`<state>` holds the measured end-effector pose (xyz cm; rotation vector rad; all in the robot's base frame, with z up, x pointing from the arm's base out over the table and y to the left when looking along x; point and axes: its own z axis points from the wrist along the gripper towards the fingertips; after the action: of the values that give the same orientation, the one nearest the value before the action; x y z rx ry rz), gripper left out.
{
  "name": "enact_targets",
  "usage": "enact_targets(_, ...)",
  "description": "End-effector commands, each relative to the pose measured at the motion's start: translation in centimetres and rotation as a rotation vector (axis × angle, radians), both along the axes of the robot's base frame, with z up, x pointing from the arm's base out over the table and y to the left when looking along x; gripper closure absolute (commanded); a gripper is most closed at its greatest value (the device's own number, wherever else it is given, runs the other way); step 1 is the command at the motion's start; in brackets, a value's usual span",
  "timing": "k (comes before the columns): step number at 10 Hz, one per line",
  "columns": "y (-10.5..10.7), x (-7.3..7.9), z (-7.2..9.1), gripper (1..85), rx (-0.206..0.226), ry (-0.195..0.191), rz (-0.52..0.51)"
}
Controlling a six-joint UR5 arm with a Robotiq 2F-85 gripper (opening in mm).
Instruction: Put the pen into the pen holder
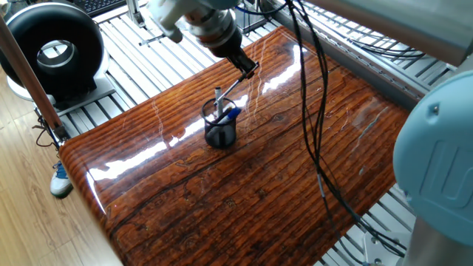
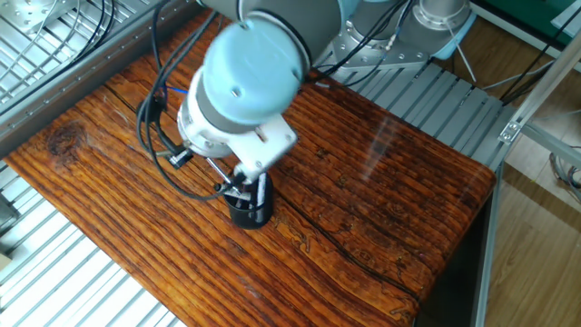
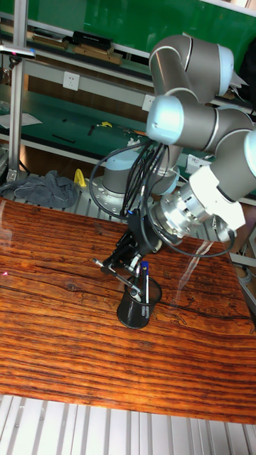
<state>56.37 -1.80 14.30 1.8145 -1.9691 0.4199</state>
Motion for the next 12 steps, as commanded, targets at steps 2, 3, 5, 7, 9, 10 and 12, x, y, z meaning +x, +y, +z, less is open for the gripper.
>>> enact_targets(2,2.3,-0.8,-1.0,84.3,-0.02,0.033,0.003)
enact_targets(3,2.7,-0.8,-1.0,84.3,-0.044,0.035,0.009)
enact_targets(5,2.7,-0.9,0.5,84.3,-0.116,0.048,0.013)
enact_targets(7,3.0,-1.3,2.2,84.3,-0.188,0.047,-0.033)
enact_targets(9,3.3,-1.8,3.2,84.3,-0.26,0.02,-0.1)
enact_targets(10,3.2,-2.0,3.4,84.3,-0.287,0.002,-0.127)
enact_targets(12,3.2,-1.8,3.6,84.3,-0.323,-0.053,-0.177)
